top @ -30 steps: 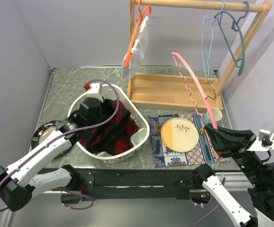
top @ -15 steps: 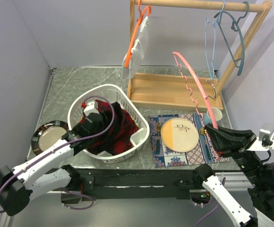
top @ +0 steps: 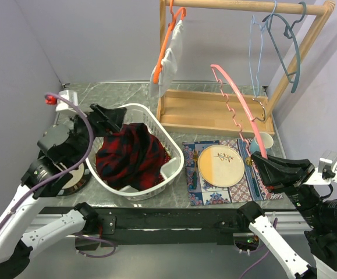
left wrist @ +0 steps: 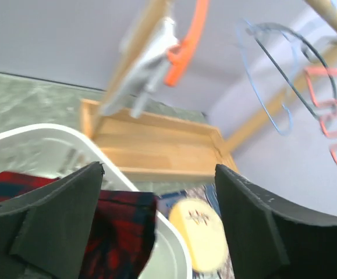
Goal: Remove the skirt from the hanger
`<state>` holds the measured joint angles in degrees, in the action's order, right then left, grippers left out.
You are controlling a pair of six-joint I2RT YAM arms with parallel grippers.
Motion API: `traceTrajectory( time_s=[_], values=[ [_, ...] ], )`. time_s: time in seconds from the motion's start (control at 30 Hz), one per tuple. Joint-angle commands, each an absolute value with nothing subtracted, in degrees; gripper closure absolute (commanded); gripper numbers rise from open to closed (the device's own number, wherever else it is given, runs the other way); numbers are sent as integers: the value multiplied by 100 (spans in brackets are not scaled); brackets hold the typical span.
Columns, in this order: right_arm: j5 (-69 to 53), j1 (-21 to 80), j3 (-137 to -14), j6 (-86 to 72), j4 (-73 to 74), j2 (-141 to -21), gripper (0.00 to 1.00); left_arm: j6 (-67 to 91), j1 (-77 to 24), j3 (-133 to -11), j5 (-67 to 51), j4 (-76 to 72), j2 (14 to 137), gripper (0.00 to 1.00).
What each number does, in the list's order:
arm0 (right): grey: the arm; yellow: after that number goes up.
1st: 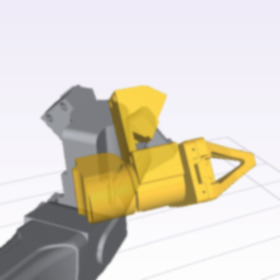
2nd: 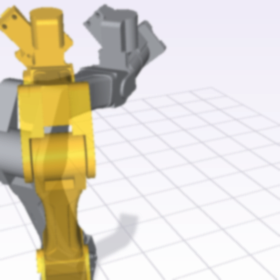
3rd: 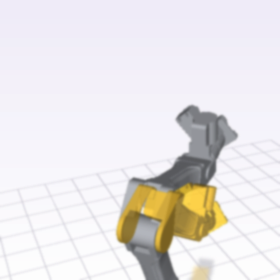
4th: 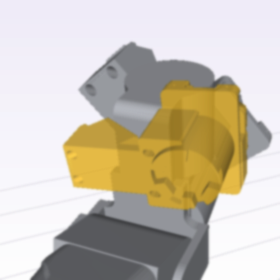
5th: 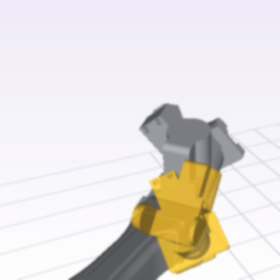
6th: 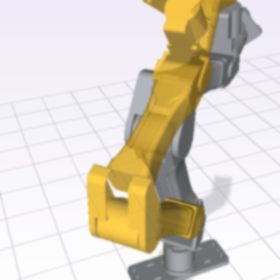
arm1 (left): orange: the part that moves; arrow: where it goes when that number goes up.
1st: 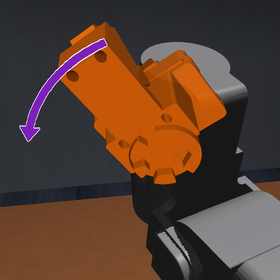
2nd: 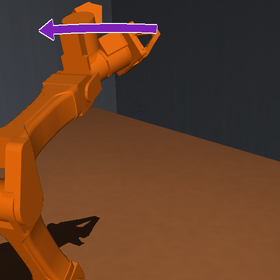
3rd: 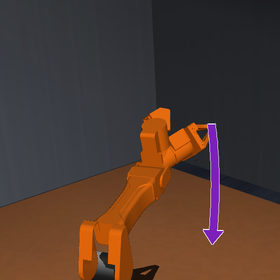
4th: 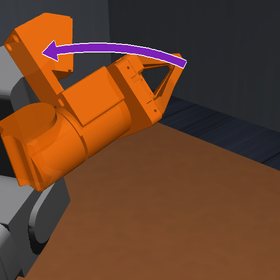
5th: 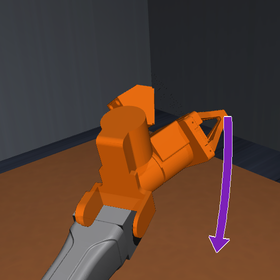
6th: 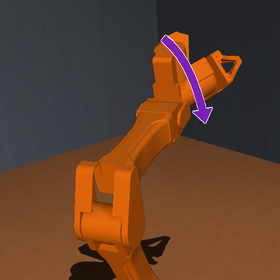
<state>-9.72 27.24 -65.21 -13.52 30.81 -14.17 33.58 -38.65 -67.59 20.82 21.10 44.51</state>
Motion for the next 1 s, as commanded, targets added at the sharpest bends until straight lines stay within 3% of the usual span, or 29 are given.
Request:
traceTrajectory(
  time_s=[0.0, 0.13, 0.2, 0.27, 0.4, 0.57, 0.67, 0.7, 0.8, 0.97],
  values=[
    [-1011, 2769, -6530, -1450, 2566, -1617, 100, 3006, -3850, -6479, 581, 1609, 5123, 27],
    [-976, 2769, -6530, -1450, 2566, -1705, 100, 3452, -3858, -5619, 1001, 1618, 5720, 45],
    [-862, 2769, -6495, -1503, 2558, -1793, 100, 3734, -3850, -4451, 1037, 1031, 5748, 51],
    [-590, 2769, -6460, -1651, 2558, -1959, 100, 4182, -3850, -3399, 1220, 591, 5678, 53],
    [-422, 2769, -6565, -1924, 2628, -2495, 100, 4561, -3850, -3032, 1888, 718, 5502, 55],
    [-335, 2769, -6715, -2171, 2383, -3171, 100, 4457, -3850, -3374, 2619, 1177, 4888, 41],
    [-106, 2768, -6767, -2189, 1996, -3540, 100, 3817, -3850, -3899, 2365, 1116, 4650, 24],
    [25, 2769, -6828, -2171, 1960, -3681, 100, 3640, -3850, -4094, 2121, 1134, 4641, 14],
    [290, 2760, -7154, -2057, 1881, -4323, 100, 3077, -3850, -5121, 1829, 1563, 4868, 1],
    [387, 2760, -7479, -1907, 1477, -5044, 100, 2243, -3850, -6749, 1608, 2241, 5475, 1]
  ],
)
